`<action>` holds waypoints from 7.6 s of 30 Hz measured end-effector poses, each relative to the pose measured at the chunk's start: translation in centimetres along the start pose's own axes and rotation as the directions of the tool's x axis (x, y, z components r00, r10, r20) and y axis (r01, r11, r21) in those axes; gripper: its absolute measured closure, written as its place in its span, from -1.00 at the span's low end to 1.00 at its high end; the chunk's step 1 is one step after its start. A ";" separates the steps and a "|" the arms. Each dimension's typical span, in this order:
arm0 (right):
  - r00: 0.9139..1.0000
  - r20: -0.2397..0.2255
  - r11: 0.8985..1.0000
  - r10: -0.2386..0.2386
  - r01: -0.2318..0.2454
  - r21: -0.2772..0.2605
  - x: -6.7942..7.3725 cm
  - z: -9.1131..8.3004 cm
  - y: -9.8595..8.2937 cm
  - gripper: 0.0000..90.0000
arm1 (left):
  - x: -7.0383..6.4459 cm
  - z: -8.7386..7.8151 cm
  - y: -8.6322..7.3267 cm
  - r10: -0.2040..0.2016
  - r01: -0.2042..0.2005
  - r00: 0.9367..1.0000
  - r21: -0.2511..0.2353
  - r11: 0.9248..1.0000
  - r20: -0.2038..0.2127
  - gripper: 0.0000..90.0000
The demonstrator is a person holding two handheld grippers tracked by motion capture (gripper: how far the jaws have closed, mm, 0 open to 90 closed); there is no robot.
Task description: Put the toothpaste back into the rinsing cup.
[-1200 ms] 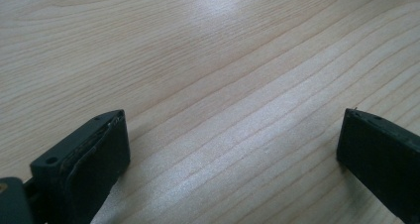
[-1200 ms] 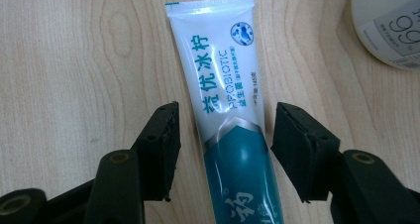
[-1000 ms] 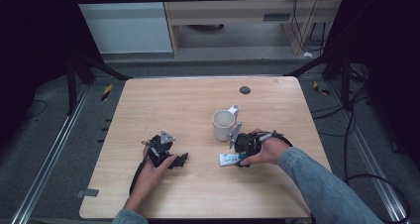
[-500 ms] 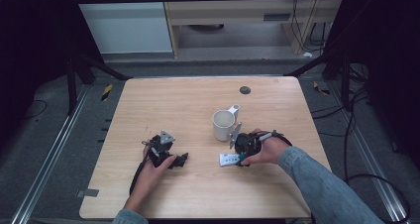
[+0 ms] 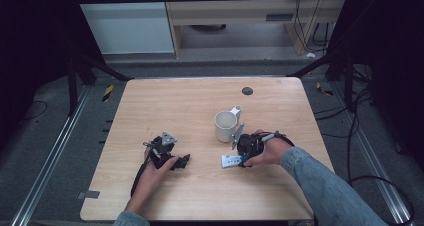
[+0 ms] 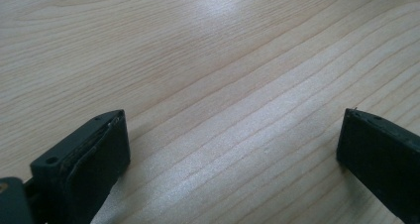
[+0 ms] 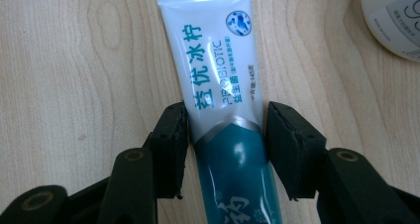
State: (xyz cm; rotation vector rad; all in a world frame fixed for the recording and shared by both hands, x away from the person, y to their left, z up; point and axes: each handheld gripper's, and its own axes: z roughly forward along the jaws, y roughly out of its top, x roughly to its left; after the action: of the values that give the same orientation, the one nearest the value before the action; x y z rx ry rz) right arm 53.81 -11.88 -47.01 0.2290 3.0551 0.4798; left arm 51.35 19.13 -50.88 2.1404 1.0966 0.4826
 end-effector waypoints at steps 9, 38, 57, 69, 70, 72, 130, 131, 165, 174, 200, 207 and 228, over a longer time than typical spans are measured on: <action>1.000 -0.003 1.000 -0.017 0.017 -0.004 0.1 -0.1 -0.1 0.26 | 0.0 0.0 0.0 0.000 0.000 1.000 0.000 1.000 0.000 -1.00; 1.000 0.013 1.000 -0.019 0.019 0.001 0.2 -0.5 0.2 0.61 | 0.0 0.0 0.0 0.000 0.000 1.000 0.000 1.000 0.000 -1.00; 0.999 0.033 1.000 0.012 -0.012 -0.008 0.3 -1.2 0.1 0.76 | 0.0 0.0 0.0 0.000 0.000 1.000 0.000 1.000 0.000 -1.00; 0.998 0.057 0.999 0.036 -0.033 -0.042 0.3 -2.9 -0.4 0.77 | 0.0 0.0 0.0 0.001 -0.001 1.000 0.000 1.000 0.000 -1.00; 0.998 0.057 0.999 0.036 -0.033 -0.042 0.3 -2.9 -0.4 0.77 | 0.0 0.0 0.0 0.001 -0.001 1.000 0.000 1.000 0.000 -1.00; 0.998 0.058 0.998 0.036 -0.033 -0.046 0.4 -3.2 -0.5 0.77 | 0.0 0.0 0.0 0.000 0.000 1.000 0.001 1.000 0.000 -1.00; 0.946 0.179 0.915 0.269 -0.193 -0.354 -0.5 -10.8 -3.0 0.77 | 0.0 0.0 0.0 0.000 0.000 1.000 0.000 1.000 0.000 -1.00; 0.946 0.179 0.914 0.271 -0.194 -0.356 -0.5 -10.8 -3.0 0.77 | 0.0 0.0 0.0 0.000 0.000 1.000 0.000 1.000 0.000 -1.00; 0.865 0.264 0.816 0.427 -0.243 -0.524 0.6 -12.6 -0.4 0.77 | 0.0 0.0 0.0 0.000 0.000 1.000 0.000 1.000 0.000 -1.00; 0.834 0.268 0.769 0.482 -0.257 -0.586 0.4 -13.2 0.0 0.77 | 0.0 0.0 0.0 0.001 -0.001 1.000 0.001 1.000 0.000 -1.00; 0.753 0.241 0.626 0.612 -0.275 -0.730 -1.5 -15.4 2.4 0.77 | 0.0 0.0 0.0 0.000 0.000 1.000 0.001 1.000 -0.002 -1.00; 0.728 0.252 0.591 0.638 -0.253 -0.766 -1.6 -15.9 3.1 0.77 | 0.0 0.0 0.0 0.000 0.000 1.000 0.001 1.000 -0.002 -1.00; 0.688 0.239 0.513 0.685 -0.223 -0.829 -2.2 -15.8 4.8 0.77 | 0.0 0.0 0.0 0.001 -0.001 1.000 0.002 1.000 -0.002 -1.00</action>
State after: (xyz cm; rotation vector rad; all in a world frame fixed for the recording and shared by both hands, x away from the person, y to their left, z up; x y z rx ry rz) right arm 55.68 -12.51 -30.46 0.9856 1.9299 1.3785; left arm 51.33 19.14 -50.86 2.1424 1.0979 0.4845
